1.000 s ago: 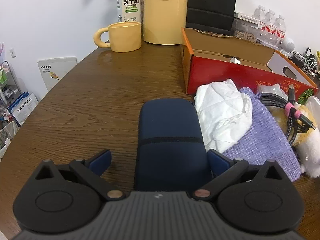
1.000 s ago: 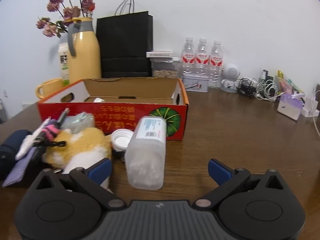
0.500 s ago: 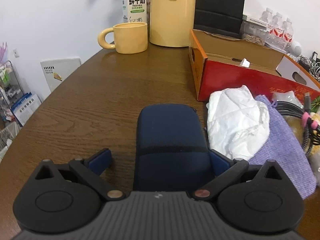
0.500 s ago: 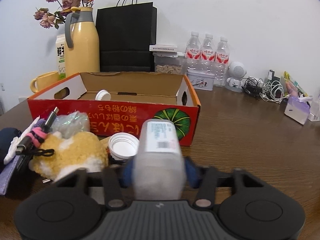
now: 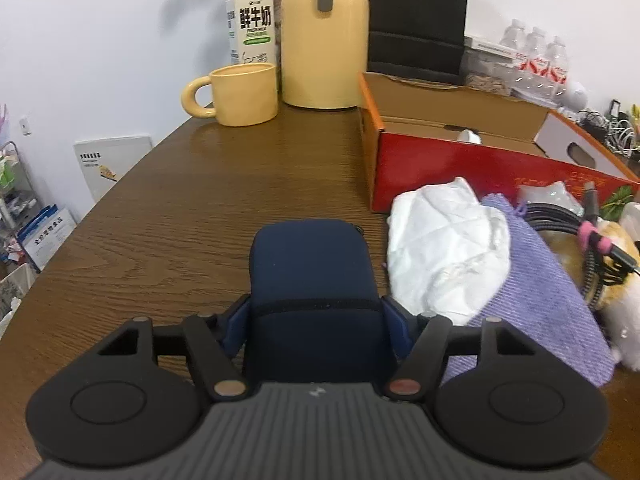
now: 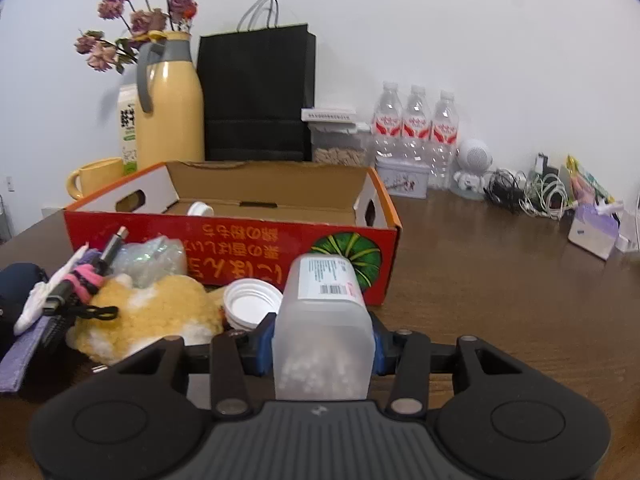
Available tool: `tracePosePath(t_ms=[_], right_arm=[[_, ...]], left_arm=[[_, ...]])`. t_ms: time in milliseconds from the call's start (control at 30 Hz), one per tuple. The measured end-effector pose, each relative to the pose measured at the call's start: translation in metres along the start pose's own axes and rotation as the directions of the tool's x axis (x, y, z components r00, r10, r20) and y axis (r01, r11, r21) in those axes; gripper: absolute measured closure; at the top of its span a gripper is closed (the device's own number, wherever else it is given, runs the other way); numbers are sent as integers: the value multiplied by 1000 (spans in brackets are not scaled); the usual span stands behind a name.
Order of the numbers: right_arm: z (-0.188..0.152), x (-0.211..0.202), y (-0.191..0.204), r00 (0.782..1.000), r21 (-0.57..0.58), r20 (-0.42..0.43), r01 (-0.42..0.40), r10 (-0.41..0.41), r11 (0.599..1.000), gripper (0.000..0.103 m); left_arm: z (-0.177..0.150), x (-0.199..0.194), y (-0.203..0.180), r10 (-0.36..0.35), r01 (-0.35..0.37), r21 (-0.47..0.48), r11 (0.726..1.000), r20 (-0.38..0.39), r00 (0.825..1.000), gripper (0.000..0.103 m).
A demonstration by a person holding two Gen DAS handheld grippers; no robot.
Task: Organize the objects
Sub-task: 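Grasp the navy blue case with the left gripper while the right gripper grasps the clear container, then carry the navy case and clear container with both grippers over the box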
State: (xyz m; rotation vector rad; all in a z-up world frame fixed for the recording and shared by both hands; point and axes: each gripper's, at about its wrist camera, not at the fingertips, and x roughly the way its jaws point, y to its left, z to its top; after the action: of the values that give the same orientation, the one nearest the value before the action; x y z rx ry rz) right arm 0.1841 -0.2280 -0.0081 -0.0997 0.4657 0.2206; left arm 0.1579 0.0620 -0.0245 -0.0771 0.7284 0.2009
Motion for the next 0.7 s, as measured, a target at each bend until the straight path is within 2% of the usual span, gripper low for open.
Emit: tracePosePath(t_ms=[300, 467, 700], right_arm=[[3, -15, 0, 998, -9, 69, 6, -5, 1000, 60], [17, -25, -1, 992, -14, 124, -8, 9, 1000, 60], [57, -18, 9, 979, -44, 201, -13, 22, 999, 60]], left_arm=[[13, -19, -3, -32, 33, -4, 999, 56, 998, 36], [40, -35, -14, -73, 71, 16, 997, 130, 989, 36], [92, -37, -43, -131, 123, 49, 991, 221, 966, 35]])
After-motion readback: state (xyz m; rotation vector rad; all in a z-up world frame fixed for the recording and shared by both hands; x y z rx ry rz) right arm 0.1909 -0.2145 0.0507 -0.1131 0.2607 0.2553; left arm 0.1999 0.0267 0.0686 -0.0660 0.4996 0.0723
